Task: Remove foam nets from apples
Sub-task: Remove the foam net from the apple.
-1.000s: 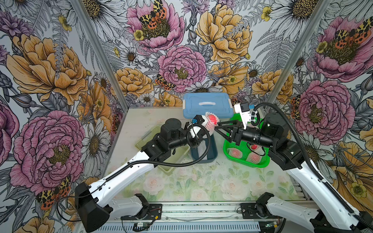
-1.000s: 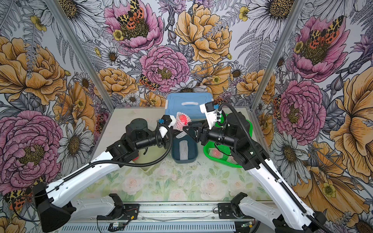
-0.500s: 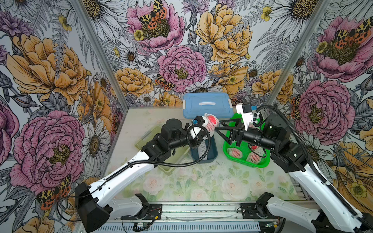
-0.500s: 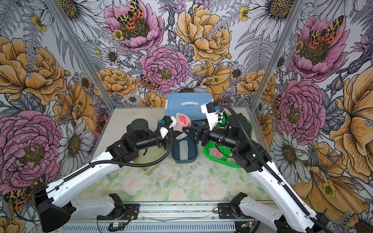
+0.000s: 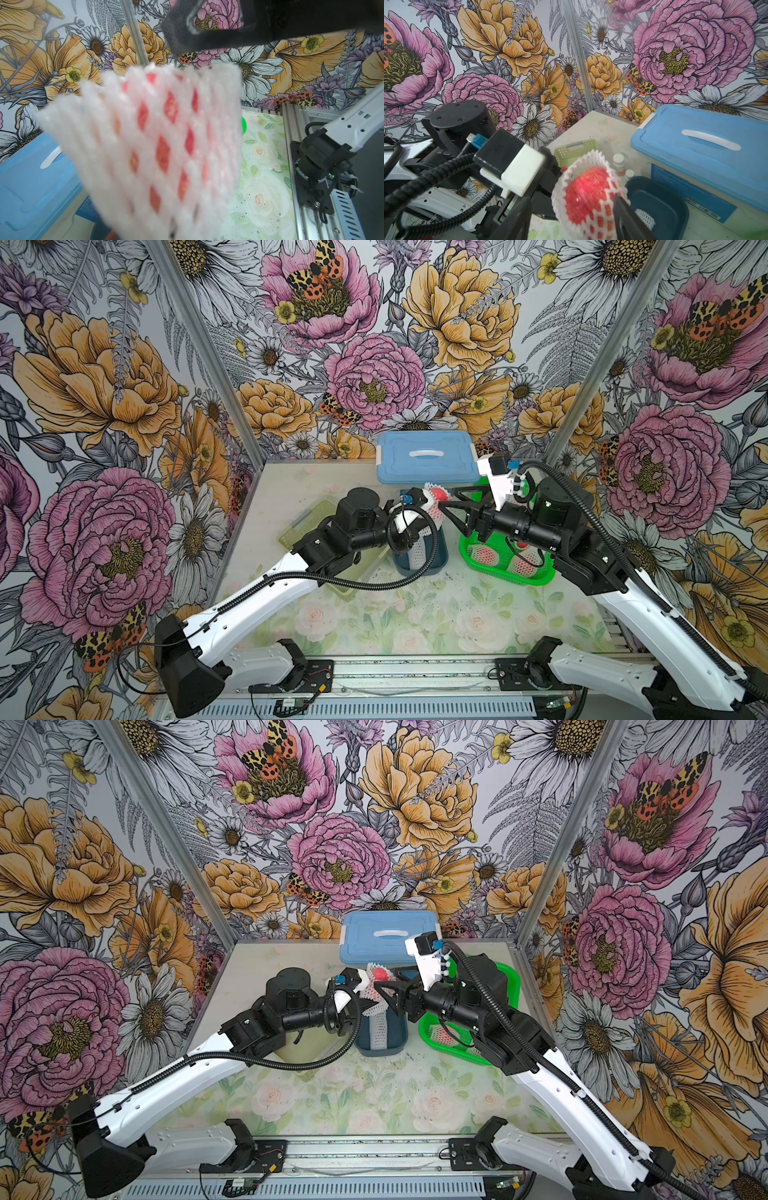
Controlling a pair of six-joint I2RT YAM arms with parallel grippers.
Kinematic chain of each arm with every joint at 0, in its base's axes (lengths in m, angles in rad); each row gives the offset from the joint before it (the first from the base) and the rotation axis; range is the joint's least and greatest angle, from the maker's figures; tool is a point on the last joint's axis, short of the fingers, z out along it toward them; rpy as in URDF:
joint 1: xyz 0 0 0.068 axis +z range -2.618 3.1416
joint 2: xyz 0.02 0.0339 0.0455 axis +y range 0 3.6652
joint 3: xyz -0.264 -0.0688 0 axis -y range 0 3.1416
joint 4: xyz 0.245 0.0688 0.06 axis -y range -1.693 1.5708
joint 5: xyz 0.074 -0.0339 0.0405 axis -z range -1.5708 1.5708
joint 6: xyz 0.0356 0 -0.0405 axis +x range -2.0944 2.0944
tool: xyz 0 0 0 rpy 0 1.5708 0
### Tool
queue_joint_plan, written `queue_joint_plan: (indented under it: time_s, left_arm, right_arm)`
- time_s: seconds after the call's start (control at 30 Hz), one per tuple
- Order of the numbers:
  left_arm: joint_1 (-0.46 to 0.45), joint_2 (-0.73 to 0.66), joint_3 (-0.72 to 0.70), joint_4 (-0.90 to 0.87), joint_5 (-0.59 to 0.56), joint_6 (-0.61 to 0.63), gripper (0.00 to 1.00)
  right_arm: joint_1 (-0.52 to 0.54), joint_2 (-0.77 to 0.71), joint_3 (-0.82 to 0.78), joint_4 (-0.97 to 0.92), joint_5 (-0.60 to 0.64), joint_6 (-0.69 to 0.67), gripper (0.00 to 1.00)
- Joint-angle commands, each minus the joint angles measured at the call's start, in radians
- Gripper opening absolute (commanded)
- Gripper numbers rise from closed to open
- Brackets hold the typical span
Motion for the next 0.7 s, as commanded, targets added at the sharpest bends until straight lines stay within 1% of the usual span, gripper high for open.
queue_joint_plan:
  time_s: [0.0,0.1,0.2,0.3,0.4,0.47,0.57,0.67]
  left_arm:
    - [-0.013,-0.002,0.017,-0.033,-0.030,0.060,0.00]
    - [-0.013,-0.013,0.004,-0.034,-0.010,0.093,0.00]
    - [-0.012,-0.027,-0.026,-0.013,0.007,0.130,0.00]
    - [-0.011,-0.046,-0.065,0.015,0.047,0.183,0.00]
    - [-0.014,-0.073,-0.120,0.069,0.093,0.235,0.00]
    - [-0.017,-0.084,-0.148,0.111,0.101,0.241,0.00]
    - [-0.018,-0.074,-0.133,0.080,0.101,0.248,0.00]
    - [-0.039,-0.073,-0.134,0.065,0.072,0.270,0.00]
  right_arm:
    - [0.005,0.004,0.091,-0.108,0.057,-0.066,0.62]
    - [0.003,0.046,0.154,-0.225,0.036,-0.106,0.56]
    - [-0.003,0.067,0.203,-0.331,0.024,-0.153,0.46]
    - [-0.012,0.073,0.245,-0.429,-0.029,-0.209,0.42]
    - [-0.017,0.096,0.289,-0.525,-0.065,-0.254,0.40]
    - [-0.017,0.101,0.302,-0.551,-0.087,-0.271,0.38]
    - [-0.011,0.100,0.317,-0.572,-0.143,-0.293,0.38]
    - [0.010,0.117,0.337,-0.626,-0.170,-0.330,0.42]
